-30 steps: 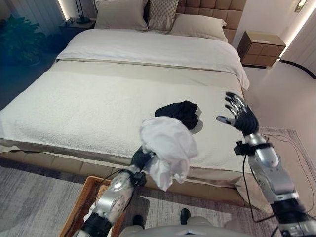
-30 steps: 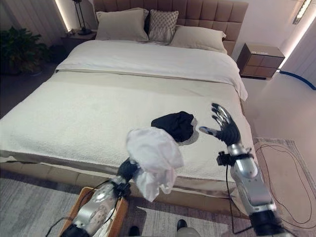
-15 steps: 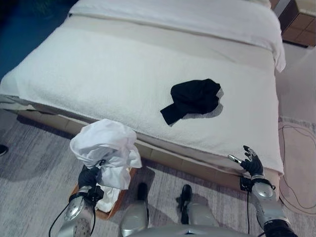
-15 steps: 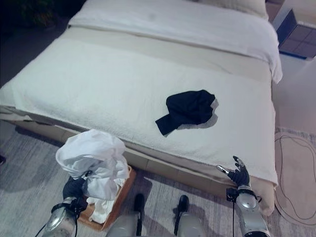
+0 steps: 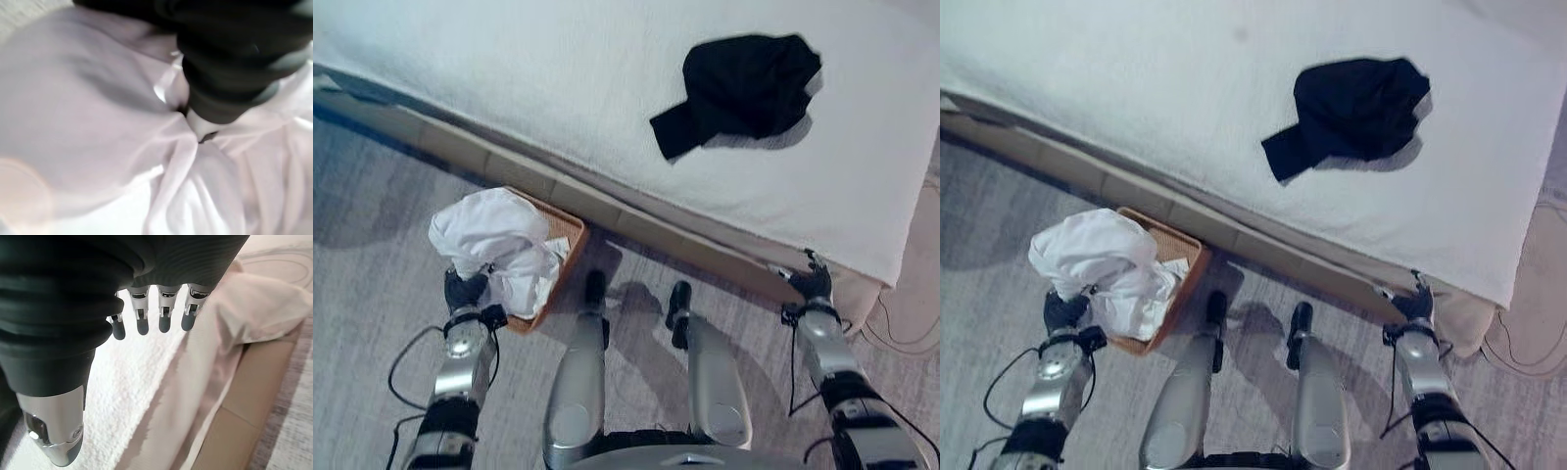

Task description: Pick up clothes into the bucket

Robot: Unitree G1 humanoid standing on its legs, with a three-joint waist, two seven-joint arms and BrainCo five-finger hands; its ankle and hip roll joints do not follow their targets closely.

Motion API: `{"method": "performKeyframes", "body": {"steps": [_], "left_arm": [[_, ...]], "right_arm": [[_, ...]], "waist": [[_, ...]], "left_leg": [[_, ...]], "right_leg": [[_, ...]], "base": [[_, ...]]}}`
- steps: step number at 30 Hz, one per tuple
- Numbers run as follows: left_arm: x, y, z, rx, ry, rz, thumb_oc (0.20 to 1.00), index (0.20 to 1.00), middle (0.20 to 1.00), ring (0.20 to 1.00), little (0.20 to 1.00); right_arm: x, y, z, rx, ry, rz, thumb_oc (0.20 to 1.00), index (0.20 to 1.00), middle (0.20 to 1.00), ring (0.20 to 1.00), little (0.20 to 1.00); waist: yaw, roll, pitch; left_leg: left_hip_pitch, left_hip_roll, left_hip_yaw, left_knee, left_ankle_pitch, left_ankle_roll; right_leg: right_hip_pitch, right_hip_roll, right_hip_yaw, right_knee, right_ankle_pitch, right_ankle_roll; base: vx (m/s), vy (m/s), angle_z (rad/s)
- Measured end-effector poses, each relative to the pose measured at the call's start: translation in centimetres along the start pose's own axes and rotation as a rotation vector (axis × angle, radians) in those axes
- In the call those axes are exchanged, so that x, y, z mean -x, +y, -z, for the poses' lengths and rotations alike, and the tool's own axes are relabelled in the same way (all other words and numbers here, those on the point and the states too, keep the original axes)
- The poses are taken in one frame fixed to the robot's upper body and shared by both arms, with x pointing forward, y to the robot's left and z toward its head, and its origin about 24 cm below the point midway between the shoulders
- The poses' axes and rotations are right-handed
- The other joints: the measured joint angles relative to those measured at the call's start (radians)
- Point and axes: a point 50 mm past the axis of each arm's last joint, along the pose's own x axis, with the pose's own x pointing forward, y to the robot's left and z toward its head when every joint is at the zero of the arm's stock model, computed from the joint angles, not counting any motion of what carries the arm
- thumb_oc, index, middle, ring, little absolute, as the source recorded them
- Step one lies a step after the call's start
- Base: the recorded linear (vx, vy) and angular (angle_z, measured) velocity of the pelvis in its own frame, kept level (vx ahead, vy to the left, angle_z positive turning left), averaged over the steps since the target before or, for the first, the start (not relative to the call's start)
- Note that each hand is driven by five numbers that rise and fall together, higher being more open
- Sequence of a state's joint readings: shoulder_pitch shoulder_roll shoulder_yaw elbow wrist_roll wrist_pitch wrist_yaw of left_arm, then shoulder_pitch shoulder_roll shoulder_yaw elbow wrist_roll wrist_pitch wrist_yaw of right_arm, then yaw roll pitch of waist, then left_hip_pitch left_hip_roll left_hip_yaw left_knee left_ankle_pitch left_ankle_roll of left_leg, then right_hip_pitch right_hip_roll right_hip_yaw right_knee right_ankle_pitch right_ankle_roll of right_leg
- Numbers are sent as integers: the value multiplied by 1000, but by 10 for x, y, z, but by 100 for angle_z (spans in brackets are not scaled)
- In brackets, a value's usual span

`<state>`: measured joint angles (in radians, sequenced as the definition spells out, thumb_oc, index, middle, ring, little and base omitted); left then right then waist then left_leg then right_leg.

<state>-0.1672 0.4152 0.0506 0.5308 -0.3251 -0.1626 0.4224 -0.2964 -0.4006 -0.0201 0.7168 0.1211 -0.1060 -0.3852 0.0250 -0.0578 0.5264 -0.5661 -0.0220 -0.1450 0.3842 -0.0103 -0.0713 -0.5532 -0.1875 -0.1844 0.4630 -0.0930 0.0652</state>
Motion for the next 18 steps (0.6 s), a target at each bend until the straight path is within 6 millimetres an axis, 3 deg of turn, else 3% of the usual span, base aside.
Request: {"method": "performKeyframes", "body": {"steps": [4, 8, 9, 10, 18], "left_arm": [[-9, -4, -15, -69, -61, -35, 200, 200, 200, 200, 200], [-29, 8, -33, -147, -99, -120, 200, 200, 200, 200, 200], [-33, 10, -37, -153, -105, -145, 843, 843, 843, 843, 843], [-35, 11, -41, -153, -115, -165, 1000, 1000, 1000, 1000, 1000], [-40, 17, -43, -287, -118, -217, 1000, 1000, 1000, 1000, 1000]], "right_arm": [[-10, 4, -26, -15, -77, 21, 1000, 1000, 1000, 1000, 1000], [-21, 7, -63, -39, -182, 46, 1000, 1000, 1000, 1000, 1000], [-23, 6, -76, -58, -221, 66, 1000, 1000, 1000, 1000, 1000], [-23, 4, -85, -73, -256, 83, 1000, 1000, 1000, 1000, 1000], [-31, -14, -139, -117, -418, 187, 1000, 1000, 1000, 1000, 1000]], "waist": [[1, -8, 6], [-9, -19, 12], [-10, -21, 12], [-11, -21, 12], [-12, -23, 13]], "left_leg": [[-103, -6, -12, 63, -17, 1], [-222, 0, -22, 151, -38, -2], [-253, -1, -23, 168, -45, -3], [-282, 0, -23, 180, -45, -2], [-325, -7, -21, 216, -57, 2]], "right_leg": [[-98, -7, -3, 61, -19, -6], [-203, -4, -2, 124, -29, -10], [-230, -5, -2, 134, -32, -14], [-257, -5, -1, 142, -31, -14], [-291, -8, 7, 160, -30, -19]], "base": [[3, 22, 5], [10, 2, -1], [-10, 27, -4], [0, 0, 0], [0, 0, 0]]}}
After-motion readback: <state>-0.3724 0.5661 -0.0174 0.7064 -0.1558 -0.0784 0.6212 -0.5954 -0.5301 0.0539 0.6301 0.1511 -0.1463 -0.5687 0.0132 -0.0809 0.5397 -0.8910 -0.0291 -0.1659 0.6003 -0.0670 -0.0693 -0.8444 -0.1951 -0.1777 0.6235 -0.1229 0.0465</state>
